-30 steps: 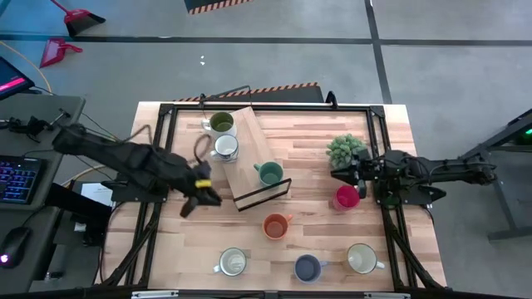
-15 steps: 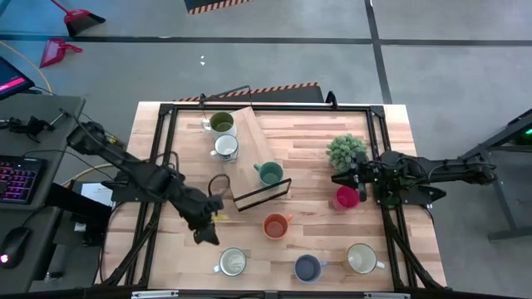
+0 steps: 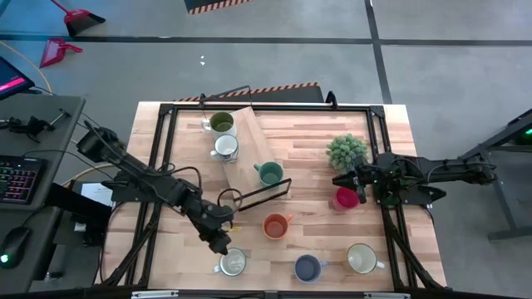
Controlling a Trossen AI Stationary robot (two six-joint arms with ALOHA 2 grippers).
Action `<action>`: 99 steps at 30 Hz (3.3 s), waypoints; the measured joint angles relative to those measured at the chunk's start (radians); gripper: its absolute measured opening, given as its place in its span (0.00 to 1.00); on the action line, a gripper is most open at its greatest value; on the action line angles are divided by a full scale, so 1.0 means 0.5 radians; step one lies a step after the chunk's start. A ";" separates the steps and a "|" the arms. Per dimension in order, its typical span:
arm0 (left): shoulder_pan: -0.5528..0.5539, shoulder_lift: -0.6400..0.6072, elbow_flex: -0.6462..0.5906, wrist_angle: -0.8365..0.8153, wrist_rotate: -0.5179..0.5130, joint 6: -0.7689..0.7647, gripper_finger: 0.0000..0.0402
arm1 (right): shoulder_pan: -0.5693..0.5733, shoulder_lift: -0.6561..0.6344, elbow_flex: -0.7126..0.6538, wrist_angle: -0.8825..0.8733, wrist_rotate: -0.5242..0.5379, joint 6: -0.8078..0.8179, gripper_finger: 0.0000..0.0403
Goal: Place coffee mugs
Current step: Put the blue mug on the shelf
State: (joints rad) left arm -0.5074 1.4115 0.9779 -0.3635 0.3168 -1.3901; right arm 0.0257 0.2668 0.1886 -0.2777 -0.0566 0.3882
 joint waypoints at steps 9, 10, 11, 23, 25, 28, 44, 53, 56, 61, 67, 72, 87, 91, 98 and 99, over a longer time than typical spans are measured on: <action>-0.005 0.040 0.134 -0.131 -0.048 -0.284 0.40 | 0.000 0.004 0.001 -0.095 0.000 -0.025 0.10; -0.011 0.030 0.194 -0.206 -0.112 -0.260 0.40 | 0.000 0.004 0.001 -0.096 0.000 -0.024 0.10; -0.013 0.030 0.262 -0.289 -0.178 -0.236 0.40 | 0.000 0.003 0.001 -0.097 0.000 -0.023 0.10; -0.132 0.277 0.866 -1.230 -0.542 -0.308 0.40 | 0.000 0.003 0.000 -0.109 0.000 -0.016 0.10; -0.148 0.348 0.901 -1.232 -0.544 -0.306 0.40 | 0.000 0.003 0.000 -0.109 0.000 -0.009 0.10; -0.167 0.429 0.942 -1.243 -0.549 -0.306 0.40 | 0.000 0.003 0.001 -0.109 0.000 0.001 0.10; -0.246 0.773 1.008 -1.255 -0.445 -0.306 0.40 | 0.000 0.003 0.000 -0.109 -0.014 0.082 0.10; -0.248 0.902 1.008 -1.255 -0.465 -0.275 0.40 | 0.000 0.003 0.000 -0.108 -0.015 0.082 0.10; -0.248 0.928 1.007 -1.252 -0.465 -0.204 0.40 | 0.000 0.003 0.000 -0.108 -0.015 0.082 0.10; -0.242 0.948 1.007 -1.249 -0.467 -0.140 0.40 | 0.000 0.003 0.000 -0.109 -0.015 0.082 0.10; -0.242 0.949 1.007 -1.236 -0.503 -0.035 0.40 | 0.000 0.003 0.000 -0.109 -0.015 0.074 0.10; -0.241 0.949 1.007 -1.231 -0.505 -0.006 0.40 | 0.000 0.003 0.000 -0.110 -0.015 0.065 0.10; -0.236 1.134 0.933 -1.186 -0.358 0.016 0.40 | 0.000 0.003 0.000 -0.120 -0.015 0.066 0.10; -0.223 1.162 0.933 -1.157 -0.349 0.092 0.34 | 0.000 0.004 0.000 -0.125 -0.015 0.066 0.10; -0.184 1.144 0.933 -1.175 -0.427 0.152 0.06 | 0.000 0.004 0.000 -0.154 -0.015 0.064 0.10; -0.177 1.141 0.933 -1.170 -0.431 0.148 0.05 | 0.000 0.004 0.000 -0.154 -0.014 0.063 0.10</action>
State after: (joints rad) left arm -0.5957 1.9820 1.4445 -0.9487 0.1012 -1.3162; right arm 0.0258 0.2687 0.1886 -0.3549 -0.0639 0.4197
